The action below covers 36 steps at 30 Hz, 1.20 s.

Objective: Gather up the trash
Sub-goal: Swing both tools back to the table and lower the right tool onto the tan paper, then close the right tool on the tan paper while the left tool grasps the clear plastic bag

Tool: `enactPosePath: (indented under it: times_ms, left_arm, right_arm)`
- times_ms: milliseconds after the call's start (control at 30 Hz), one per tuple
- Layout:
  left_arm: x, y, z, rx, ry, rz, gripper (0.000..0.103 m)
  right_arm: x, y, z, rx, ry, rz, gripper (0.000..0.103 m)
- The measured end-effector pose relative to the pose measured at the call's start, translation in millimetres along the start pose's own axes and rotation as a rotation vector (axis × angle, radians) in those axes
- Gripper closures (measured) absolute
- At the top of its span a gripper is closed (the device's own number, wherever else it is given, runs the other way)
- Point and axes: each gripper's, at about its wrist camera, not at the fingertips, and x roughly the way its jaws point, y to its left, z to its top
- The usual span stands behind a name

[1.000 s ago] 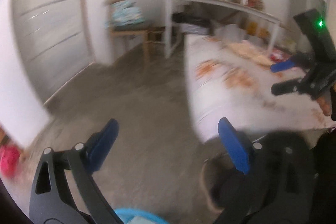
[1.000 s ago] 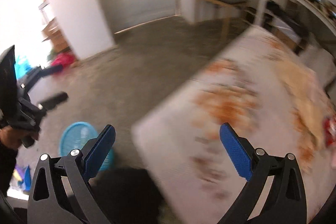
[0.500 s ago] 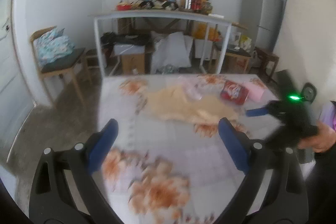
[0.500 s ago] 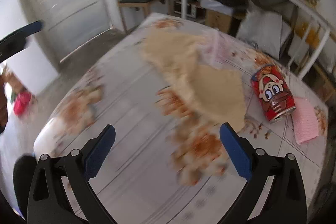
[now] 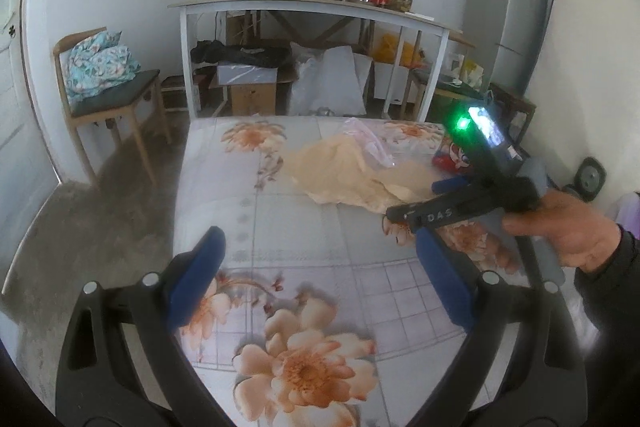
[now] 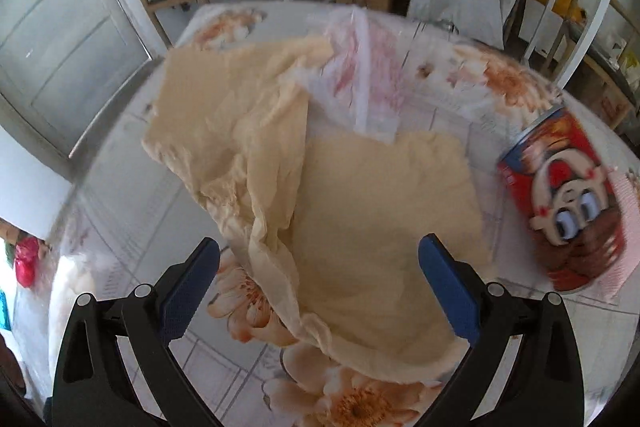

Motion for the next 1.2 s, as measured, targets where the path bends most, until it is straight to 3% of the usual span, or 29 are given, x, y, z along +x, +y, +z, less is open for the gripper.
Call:
enactPosePath:
  times_ms: [100,200,267,333,433,500,733,867,967,1200]
  left_arm:
    - [-2.2,4.2,-0.8,0.0,-0.008,-0.002,0.011]
    - [-0.7,5.4,-3.8,-0.002,-0.006,-0.01,0.011]
    - [0.1,4.8,-5.5,0.001,-0.004,-0.01,0.011]
    - [1.7,2.6,-7.1,0.003,0.0,-0.013,0.011]
    - [2.8,0.6,-7.8,0.008,0.001,-0.019,0.011]
    - [3.8,-1.3,-6.8,0.014,0.004,-0.018,0.011]
    - [14.6,-13.0,14.3,0.019,-0.004,-0.051,0.011]
    - [34.8,-24.7,39.6,0.007,-0.009,-0.103,0.011]
    - [73.2,-34.8,68.9,-0.019,0.028,-0.137,0.011]
    - [185.3,-63.5,119.0,-0.019,0.173,-0.057,0.011]
  right_arm:
    - [0.6,6.0,-3.4,-0.033,-0.021,-0.015,0.006]
    - [-2.8,10.5,-5.9,-0.062,-0.038,-0.037,0.021]
    - [-8.9,9.4,-7.9,-0.059,-0.051,-0.034,0.051]
    - [-12.1,4.1,-6.7,-0.042,-0.047,-0.031,0.064]
    - [-14.7,0.1,-8.2,-0.043,-0.044,-0.017,0.073]
    - [-18.6,-2.0,-13.6,-0.041,-0.04,0.006,0.092]
    - [-36.4,-5.1,-50.2,-0.059,-0.042,0.105,0.098]
    - [-53.8,-10.0,-75.5,-0.064,-0.062,0.121,0.098]
    - [-69.2,-17.9,-90.4,-0.059,-0.072,0.122,0.098]
    - [-90.6,-41.1,-129.8,-0.063,-0.068,0.086,0.098]
